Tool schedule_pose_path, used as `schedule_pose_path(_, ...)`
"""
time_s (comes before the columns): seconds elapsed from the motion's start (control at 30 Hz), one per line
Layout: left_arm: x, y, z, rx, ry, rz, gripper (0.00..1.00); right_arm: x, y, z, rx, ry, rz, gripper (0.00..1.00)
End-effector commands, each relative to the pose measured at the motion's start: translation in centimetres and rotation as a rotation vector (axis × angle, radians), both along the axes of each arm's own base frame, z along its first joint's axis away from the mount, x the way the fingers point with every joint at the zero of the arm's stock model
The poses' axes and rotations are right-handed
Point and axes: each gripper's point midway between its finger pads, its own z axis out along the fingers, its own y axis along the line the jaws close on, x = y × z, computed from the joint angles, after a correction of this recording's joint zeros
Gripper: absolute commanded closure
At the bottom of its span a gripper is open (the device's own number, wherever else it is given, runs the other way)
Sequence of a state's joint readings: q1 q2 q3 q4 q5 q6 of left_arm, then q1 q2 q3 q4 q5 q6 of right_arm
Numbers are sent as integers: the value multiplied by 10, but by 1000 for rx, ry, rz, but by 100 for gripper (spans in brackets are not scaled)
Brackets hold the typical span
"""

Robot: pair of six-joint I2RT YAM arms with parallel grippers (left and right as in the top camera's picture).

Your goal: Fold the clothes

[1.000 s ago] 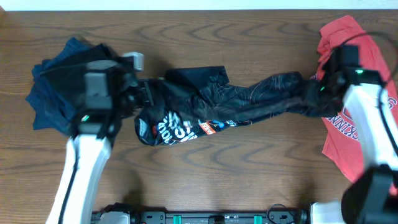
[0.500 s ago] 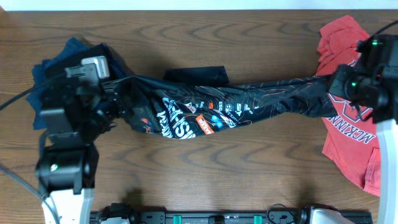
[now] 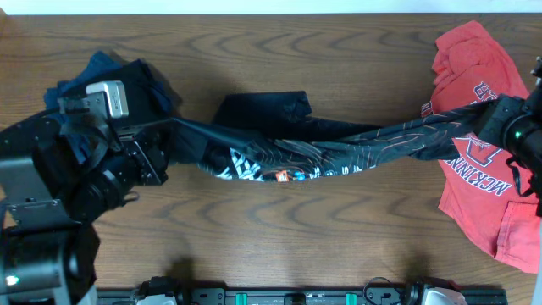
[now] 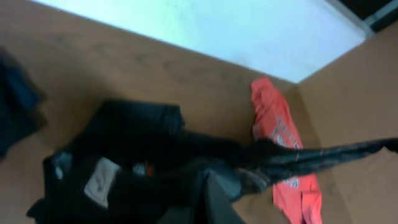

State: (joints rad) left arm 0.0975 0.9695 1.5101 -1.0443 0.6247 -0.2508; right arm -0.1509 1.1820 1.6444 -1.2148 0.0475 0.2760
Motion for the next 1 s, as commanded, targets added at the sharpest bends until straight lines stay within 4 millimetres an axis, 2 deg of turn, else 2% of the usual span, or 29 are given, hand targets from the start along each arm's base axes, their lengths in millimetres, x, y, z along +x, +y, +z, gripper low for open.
schedule_pose_path(0.0, -4, 11, 18, 122, -56, 11, 94, -7, -8, 23, -56, -56, -18, 99)
schedule_pose_path(0.1, 5, 26, 18, 185, -34, 72, 94, -1, -9, 24, -69, -61, -10, 99)
schedule_pose_path(0.17, 18, 27, 13, 190, -13, 68, 94, 8, -10, 18, -66, -44, -6, 99)
schedule_pose_path(0.27, 48, 30, -9, 208, 56, 43, 94, 26, -13, 2, -59, 6, -3, 99)
schedule_pose_path(0.37, 89, 35, -33, 205, 116, 36, 94, 55, -13, -21, -45, 58, 24, 99)
schedule_pose_path(0.43, 123, 38, -47, 205, 121, 35, 94, 83, -13, -38, -35, 77, 55, 99)
schedule_pose_path(0.5, 165, 41, -58, 208, 79, 35, 94, 119, -14, -56, -19, 65, 72, 99)
schedule_pose_path(0.57, 203, 46, -62, 211, 10, 54, 95, 157, -11, -67, 12, 12, 103, 99)
schedule_pose_path(0.63, 236, 49, -58, 206, -82, 72, 94, 191, -8, -68, 48, -75, 121, 99)
schedule_pose_path(0.7, 264, 52, -39, 184, -205, 102, 94, 216, -12, -55, 84, -176, 79, 99)
schedule_pose_path(0.73, 273, 54, -22, 167, -279, 122, 94, 224, -13, -44, 105, -226, 59, 99)
schedule_pose_path(0.8, 281, 60, 19, 112, -411, 166, 94, 235, -15, -9, 127, -345, 38, 99)
schedule_pose_path(0.87, 280, 69, 70, 46, -545, 211, 94, 239, -16, 37, 110, -462, 46, 99)
schedule_pose_path(0.93, 272, 75, 116, 13, -647, 232, 94, 236, -16, 71, 97, -532, 52, 99)
schedule_pose_path(0.97, 267, 77, 132, 17, -682, 233, 94, 233, -15, 87, 83, -559, 59, 99)
